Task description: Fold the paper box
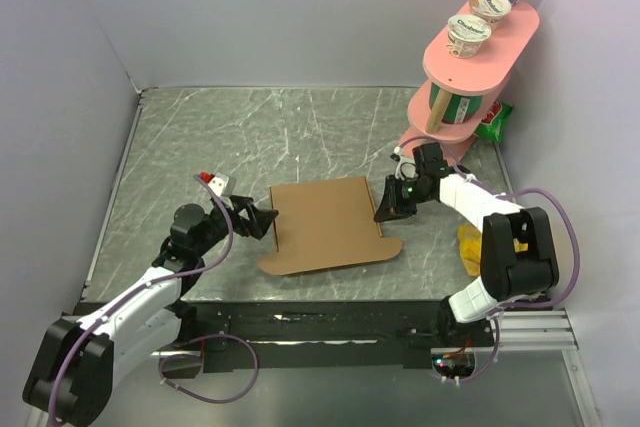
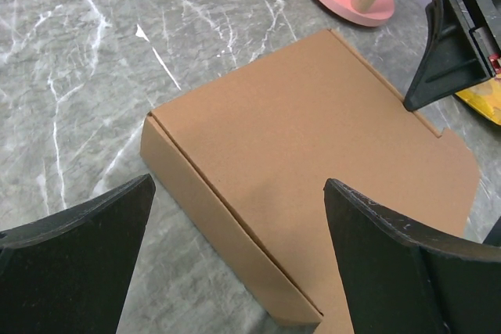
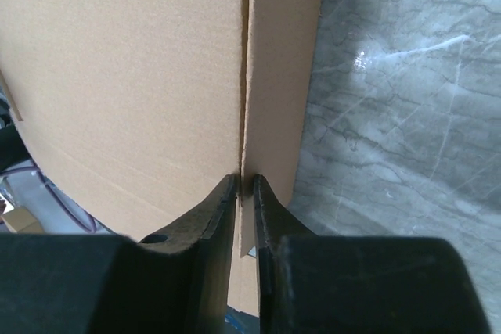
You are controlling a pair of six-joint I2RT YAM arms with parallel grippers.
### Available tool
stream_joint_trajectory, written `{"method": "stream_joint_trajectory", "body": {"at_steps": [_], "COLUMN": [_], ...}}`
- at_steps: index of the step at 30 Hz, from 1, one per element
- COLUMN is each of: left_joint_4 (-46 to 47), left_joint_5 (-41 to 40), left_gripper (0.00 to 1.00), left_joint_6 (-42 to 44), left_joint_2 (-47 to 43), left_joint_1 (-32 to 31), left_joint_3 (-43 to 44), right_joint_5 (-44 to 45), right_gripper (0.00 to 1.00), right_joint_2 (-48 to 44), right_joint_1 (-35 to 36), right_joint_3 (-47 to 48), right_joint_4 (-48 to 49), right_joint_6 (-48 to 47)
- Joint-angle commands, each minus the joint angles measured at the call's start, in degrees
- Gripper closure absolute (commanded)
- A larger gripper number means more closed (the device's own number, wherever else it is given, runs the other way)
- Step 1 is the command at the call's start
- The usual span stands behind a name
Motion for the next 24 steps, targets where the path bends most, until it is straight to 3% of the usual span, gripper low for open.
{"method": "stream_joint_trajectory", "body": {"at_steps": [1,2,7,12,14,15,16,18,20,21,23,24], "left_joint_4": [3.2,3.4,7.3,3.3,4.4,5.1,5.2,3.2,1.4,0.2,-1.2,-1.7], "left_joint_5": [2.0,2.2,2.8,0.9,0.4,-0.1,-0.4,-0.5,0.0,0.3,0.7,0.7], "left_gripper": [0.04,0.04,0.04,0.04,0.04,0.04,0.04,0.04,0.04,0.04,0.04,0.04], "left_joint_6": [0.2,0.2,-0.5,-4.7,-6.1,-7.9,-8.9,-11.2,-12.9,-14.4,-15.6,-16.2], "left_joint_2": [-0.6,-0.5,1.8,9.3,10.5,10.4,10.2,9.2,7.8,7.1,4.8,4.0], "left_joint_1": [0.2,0.2,0.2,0.2,0.2,0.2,0.3,0.5,1.0,1.2,1.7,1.8], "left_joint_3": [1.0,1.3,1.3,7.5,7.4,7.1,7.0,7.9,9.2,9.5,10.3,10.5], "right_joint_5": [4.8,4.2,-0.2,0.0,0.3,1.6,2.6,6.9,16.2,20.9,30.3,32.2], "right_gripper": [0.94,1.0,1.0,1.0,0.76,0.5,0.4,0.26,0.21,0.1,0.09,0.01], "right_joint_2": [2.1,1.9,-0.1,-2.8,-7.2,-9.2,-13.4,-18.2,-24.2,-25.7,-28.8,-29.7], "right_joint_1": [-3.0,-3.3,-4.8,-5.7,-5.6,-5.2,-4.7,0.5,7.3,16.0,23.9,27.7], "right_joint_3": [1.3,1.3,0.4,0.8,0.6,0.4,0.5,0.0,-0.1,-0.2,-0.9,-2.8], "right_joint_4": [-5.1,-5.3,-5.8,-6.6,-5.2,-4.8,-4.5,-2.8,-1.7,-1.4,0.9,2.4], "right_joint_6": [-1.9,-1.7,-0.6,0.0,0.1,0.4,0.3,-2.2,-6.1,-7.4,-11.7,-12.5]}}
